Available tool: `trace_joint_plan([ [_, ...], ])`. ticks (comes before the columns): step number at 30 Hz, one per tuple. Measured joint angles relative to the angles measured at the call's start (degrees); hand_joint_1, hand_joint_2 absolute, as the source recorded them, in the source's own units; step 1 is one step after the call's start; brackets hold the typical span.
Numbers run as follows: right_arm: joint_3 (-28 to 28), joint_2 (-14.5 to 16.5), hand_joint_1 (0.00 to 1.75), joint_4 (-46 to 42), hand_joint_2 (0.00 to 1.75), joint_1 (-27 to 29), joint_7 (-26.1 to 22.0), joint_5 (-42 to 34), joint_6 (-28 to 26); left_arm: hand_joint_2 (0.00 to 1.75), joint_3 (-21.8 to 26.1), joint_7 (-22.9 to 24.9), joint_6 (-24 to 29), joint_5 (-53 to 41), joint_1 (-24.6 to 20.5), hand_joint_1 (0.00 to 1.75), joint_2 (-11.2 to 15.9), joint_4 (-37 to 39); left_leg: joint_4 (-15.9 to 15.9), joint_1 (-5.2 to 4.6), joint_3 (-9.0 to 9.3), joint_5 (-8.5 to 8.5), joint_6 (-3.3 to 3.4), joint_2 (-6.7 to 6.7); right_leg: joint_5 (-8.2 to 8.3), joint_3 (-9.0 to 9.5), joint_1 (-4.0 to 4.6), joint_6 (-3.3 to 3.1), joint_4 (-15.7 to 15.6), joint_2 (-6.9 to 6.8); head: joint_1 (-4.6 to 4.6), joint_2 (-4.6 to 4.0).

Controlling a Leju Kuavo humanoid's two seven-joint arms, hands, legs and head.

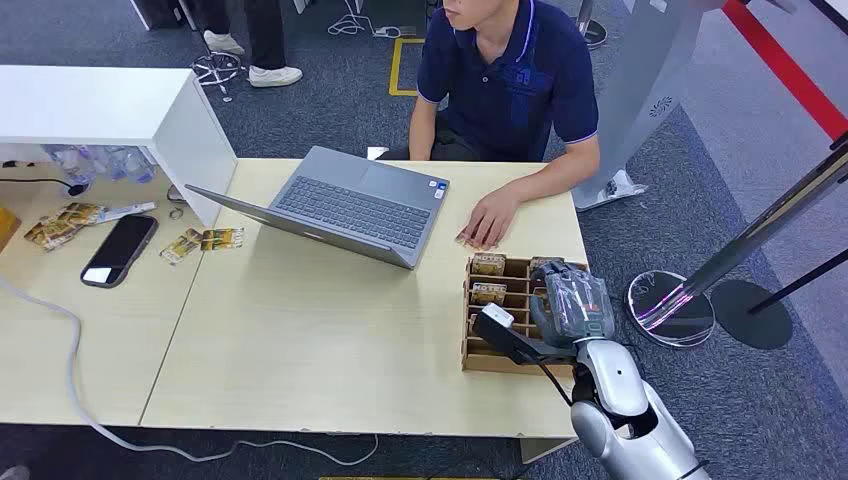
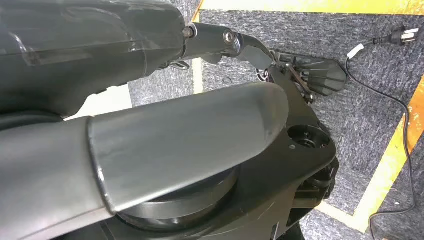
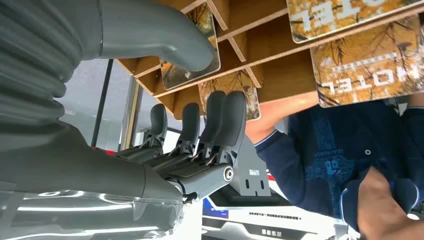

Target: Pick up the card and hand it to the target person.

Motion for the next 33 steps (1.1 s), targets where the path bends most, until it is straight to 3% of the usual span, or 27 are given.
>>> trace_joint_plan([
  [28, -2.25, -0.78, 1.09, 2.13, 1.75, 0.68, 1.03, 1.00, 0.89, 0.00, 0.00, 0.04, 0.00, -0.15, 0.00, 0.00, 0.00, 0.00, 0.01, 0.00, 0.03, 0.00, 0.00, 0.00, 0.00, 0.00, 0.00, 0.00, 0.00, 0.02, 0.01, -0.01],
  [31, -2.33, -0.81, 1.20, 2.26, 1.75, 0.71, 1.06, 1.05, 0.90, 0.00, 0.00, 0.04, 0.00, -0.15, 0.00, 0.00, 0.00, 0.00, 0.01, 0.00, 0.02, 0.00, 0.00, 0.00, 0.00, 0.00, 0.00, 0.00, 0.00, 0.03, 0.00, 0.00],
  [33, -2.41, -0.81, 1.44, 2.39, 1.75, 0.71, 1.08, 1.12, 0.88, 0.00, -0.01, 0.04, 0.00, -0.15, 0.00, 0.00, 0.00, 0.00, 0.01, 0.00, 0.02, 0.00, 0.00, 0.00, 0.00, 0.00, 0.00, 0.00, 0.00, 0.02, 0.00, 0.00],
])
